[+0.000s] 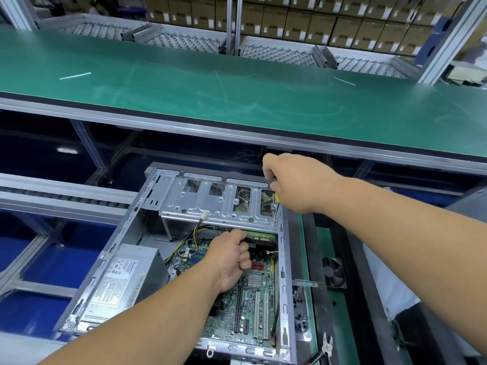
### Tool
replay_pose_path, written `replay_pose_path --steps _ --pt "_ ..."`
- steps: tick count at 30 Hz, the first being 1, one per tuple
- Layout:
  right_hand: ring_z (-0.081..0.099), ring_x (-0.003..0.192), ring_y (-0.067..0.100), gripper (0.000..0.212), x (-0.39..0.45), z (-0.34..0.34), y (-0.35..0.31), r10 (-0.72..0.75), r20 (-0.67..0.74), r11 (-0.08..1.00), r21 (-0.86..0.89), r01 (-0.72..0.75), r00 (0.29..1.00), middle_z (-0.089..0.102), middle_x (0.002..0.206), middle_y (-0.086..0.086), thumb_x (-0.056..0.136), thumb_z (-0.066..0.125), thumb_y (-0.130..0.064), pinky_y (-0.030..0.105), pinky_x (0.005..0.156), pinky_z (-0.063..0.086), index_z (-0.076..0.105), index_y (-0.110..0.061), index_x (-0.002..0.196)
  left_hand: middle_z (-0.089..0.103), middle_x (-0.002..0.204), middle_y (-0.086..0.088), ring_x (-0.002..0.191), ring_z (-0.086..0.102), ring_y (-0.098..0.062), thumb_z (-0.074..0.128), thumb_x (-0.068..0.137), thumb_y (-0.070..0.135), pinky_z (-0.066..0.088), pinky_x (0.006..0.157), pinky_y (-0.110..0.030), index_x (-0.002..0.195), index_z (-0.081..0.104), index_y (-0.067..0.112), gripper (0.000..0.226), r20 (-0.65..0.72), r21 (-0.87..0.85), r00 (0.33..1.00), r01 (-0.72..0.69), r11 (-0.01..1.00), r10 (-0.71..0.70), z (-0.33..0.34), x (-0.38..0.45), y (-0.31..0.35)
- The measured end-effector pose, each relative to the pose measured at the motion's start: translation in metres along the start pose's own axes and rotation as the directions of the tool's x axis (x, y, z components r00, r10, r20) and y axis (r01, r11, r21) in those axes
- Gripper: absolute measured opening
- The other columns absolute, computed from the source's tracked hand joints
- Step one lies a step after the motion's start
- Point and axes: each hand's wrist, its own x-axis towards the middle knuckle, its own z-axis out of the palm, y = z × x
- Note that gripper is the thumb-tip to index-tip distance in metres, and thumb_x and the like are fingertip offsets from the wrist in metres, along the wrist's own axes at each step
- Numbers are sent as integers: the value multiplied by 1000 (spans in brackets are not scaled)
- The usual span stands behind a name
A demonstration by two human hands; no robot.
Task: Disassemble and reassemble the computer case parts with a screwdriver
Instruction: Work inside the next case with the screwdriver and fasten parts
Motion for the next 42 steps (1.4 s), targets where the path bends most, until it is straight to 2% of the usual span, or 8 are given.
replay_pose_path --steps 4,10,16,25,30,36,38,42 --pt "56 70 19 13 0 4 4 12 -65 998 -58 -16 998 57 80 -4 104 50 -35 39 62 51 43 -25 100 23 62 1 49 19 -12 44 101 8 20 45 -25 79 36 23 28 11 -12 999 -31 999 31 -1 4 0" --pt "54 73 17 21 2 -1 6 -12 14 998 62 12 1000 52 94 -4 95 57 -14 34 55 38 43 -29 99 24 62 0 50 19 -13 45 99 9 21 45 -26 80 36 22 25 -4 5 999 -48 999 49 -2 7 -3" --pt "55 70 17 18 1 2 7 2 -43 1000 -17 -3 999 58 81 -4 103 54 -40 35 55 41 43 -27 98 26 62 0 51 19 -13 41 98 8 22 44 -27 83 35 21 20 -10 -4 999 -46 999 46 -2 7 -3" --pt "52 74 12 23 0 -2 12 9 11 997 79 -10 1000 52 93 -7 98 61 -11 30 53 33 50 -29 107 26 64 -2 52 20 -13 36 101 10 21 49 -29 84 33 21 20 -10 46 996 -85 995 86 -3 6 -4" --pt "61 87 20 40 -3 -9 11 -48 103 976 215 25 994 59 105 -3 88 58 4 39 66 54 56 -34 102 29 63 -1 53 19 -14 35 102 12 21 50 -29 87 33 21 18 -3 70 997 -81 994 82 -4 5 -2" --pt "57 74 17 19 -4 -4 13 68 19 995 66 -69 998 60 90 0 103 55 -43 35 58 44 47 -26 100 30 62 -1 53 20 -14 34 102 11 22 49 -28 84 33 21 21 -16 97 997 -74 993 76 -2 5 -1" --pt "56 73 17 10 -3 -1 14 61 -4 997 55 -60 998 61 90 0 104 55 -28 34 55 41 45 -26 100 28 62 -1 53 19 -14 35 101 9 22 48 -28 82 32 21 23 -13 110 996 -82 991 84 -2 6 -2" --pt "57 86 20 35 -6 -7 11 -44 89 977 211 24 995 53 108 -3 91 57 0 39 67 52 51 -31 106 29 60 1 51 21 -13 44 98 7 20 49 -29 86 31 20 22 -20 163 993 -109 980 114 -4 8 -5"
